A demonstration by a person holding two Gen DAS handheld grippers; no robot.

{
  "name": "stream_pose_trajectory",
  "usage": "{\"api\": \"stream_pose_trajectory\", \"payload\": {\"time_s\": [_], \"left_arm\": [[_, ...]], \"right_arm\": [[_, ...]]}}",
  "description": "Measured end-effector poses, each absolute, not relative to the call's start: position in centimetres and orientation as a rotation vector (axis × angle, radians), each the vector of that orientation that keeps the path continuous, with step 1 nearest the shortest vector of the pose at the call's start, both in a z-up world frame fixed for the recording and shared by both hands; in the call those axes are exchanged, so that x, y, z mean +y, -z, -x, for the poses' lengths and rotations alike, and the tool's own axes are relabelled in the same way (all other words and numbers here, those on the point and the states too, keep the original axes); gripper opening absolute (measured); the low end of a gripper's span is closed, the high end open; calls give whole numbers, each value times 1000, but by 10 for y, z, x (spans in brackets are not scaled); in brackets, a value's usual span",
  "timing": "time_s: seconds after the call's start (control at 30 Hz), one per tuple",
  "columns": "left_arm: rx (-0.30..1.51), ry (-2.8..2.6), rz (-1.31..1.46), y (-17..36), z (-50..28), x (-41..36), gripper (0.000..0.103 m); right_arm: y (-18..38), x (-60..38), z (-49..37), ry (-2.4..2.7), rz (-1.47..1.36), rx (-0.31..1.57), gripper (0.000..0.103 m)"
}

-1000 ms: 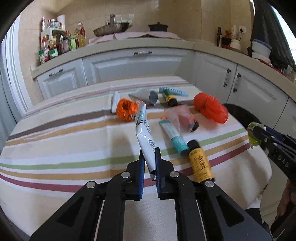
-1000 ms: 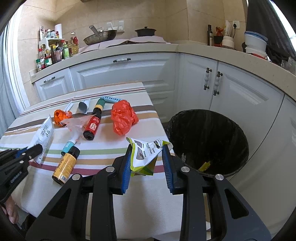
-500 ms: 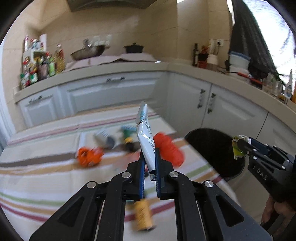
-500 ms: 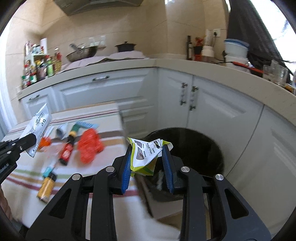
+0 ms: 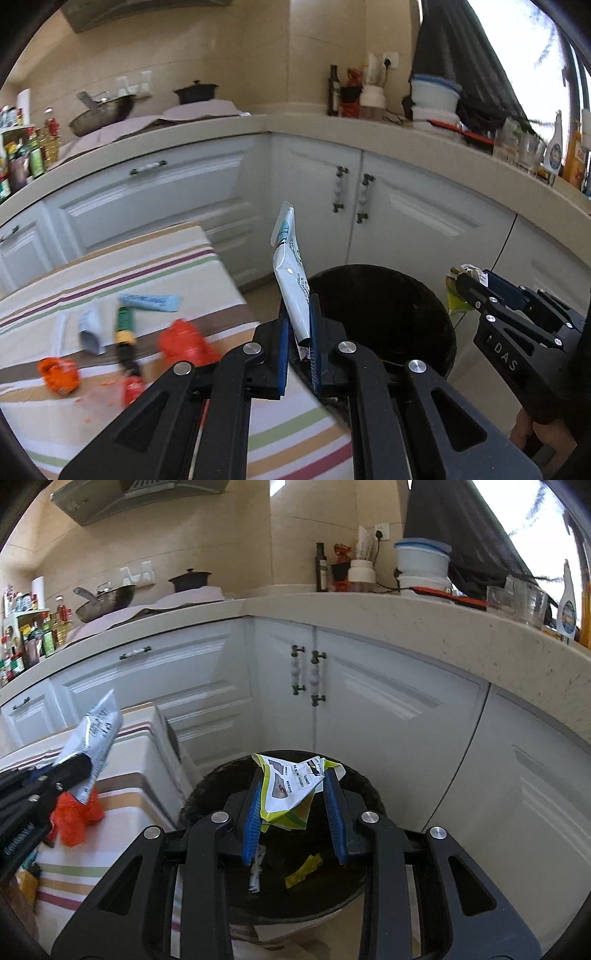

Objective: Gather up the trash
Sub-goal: 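Move both tools over the black bin and open them to drop items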

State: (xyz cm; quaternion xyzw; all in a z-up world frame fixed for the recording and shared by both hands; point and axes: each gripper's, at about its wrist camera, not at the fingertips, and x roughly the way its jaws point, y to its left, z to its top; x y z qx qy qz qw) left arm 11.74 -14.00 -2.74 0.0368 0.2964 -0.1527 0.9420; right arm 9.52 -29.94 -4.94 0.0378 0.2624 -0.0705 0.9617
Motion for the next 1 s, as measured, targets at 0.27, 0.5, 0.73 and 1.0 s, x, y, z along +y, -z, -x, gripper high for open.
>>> {"api": "stream_pose_trajectory", "payload": {"time_s": [0.27,0.5,0.73,1.0], "left_arm": [[657,324,-123,46,-148,-180,10],[720,308,-161,64,-173,-199,34],[746,285,-142,67,-180,-197,50],[677,241,-127,48,-165,-182,50]], "right_arm": [[67,-321,-121,155,-98,560,30],[85,-334,-146,142,-125,587,32],[92,-337,-153,152,-138,599,42],[77,-328,-135,166,-131,579,42]]}}
